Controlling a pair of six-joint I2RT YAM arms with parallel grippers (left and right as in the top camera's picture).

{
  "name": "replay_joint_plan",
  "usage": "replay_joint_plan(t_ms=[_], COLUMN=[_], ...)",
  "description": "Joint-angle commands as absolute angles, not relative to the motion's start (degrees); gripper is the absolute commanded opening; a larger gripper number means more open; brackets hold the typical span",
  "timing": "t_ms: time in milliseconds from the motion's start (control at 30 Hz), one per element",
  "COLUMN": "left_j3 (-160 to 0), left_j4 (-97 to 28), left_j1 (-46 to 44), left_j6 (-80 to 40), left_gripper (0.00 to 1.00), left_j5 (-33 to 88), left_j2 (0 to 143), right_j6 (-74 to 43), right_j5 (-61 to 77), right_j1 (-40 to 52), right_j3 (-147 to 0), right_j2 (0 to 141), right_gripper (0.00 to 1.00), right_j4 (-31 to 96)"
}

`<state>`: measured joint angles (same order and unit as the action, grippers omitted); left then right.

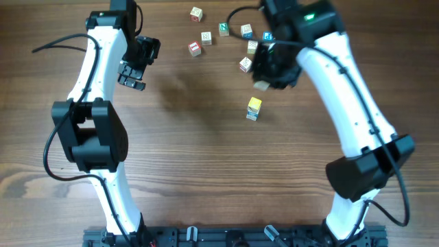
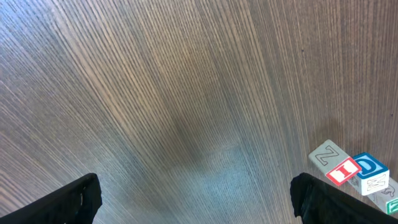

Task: Form a tower
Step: 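Carry the A block over the stack and lower it on top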

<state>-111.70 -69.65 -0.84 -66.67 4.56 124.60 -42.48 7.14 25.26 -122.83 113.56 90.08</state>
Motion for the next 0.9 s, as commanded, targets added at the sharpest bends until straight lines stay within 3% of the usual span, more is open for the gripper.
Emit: replay_joint_plan(t_ms=[0, 133, 467, 867], left_j3=[-111.44, -111.44, -111.44, -111.44], left_j4=[-69.63, -69.63, -69.65, -69.63], left_j1=[-0.62, -0.62, -0.62, -0.62], left_j6=[-66.0, -66.0, -66.0, -66.0], left_gripper=[1.0, 1.0, 1.0, 1.0], left_j5=[3.99, 3.99, 3.99, 3.99], left_j2=[122.78, 122.78, 122.78, 122.78], right_j6=[-54.02, -61.73, -61.34, -49.52], right_j5=[-2.48, -6.28, -6.52, -5.52], right_j1=[31.31, 34.09, 32.82, 29.98], right_j3=[-123.26, -123.24, -108.55, -104.88], right_j2=[113.75, 114.91, 115.04, 115.04], right_gripper=[0.31, 0.3, 0.3, 0.3], right_j4=[90.7, 90.48, 78.35, 72.25])
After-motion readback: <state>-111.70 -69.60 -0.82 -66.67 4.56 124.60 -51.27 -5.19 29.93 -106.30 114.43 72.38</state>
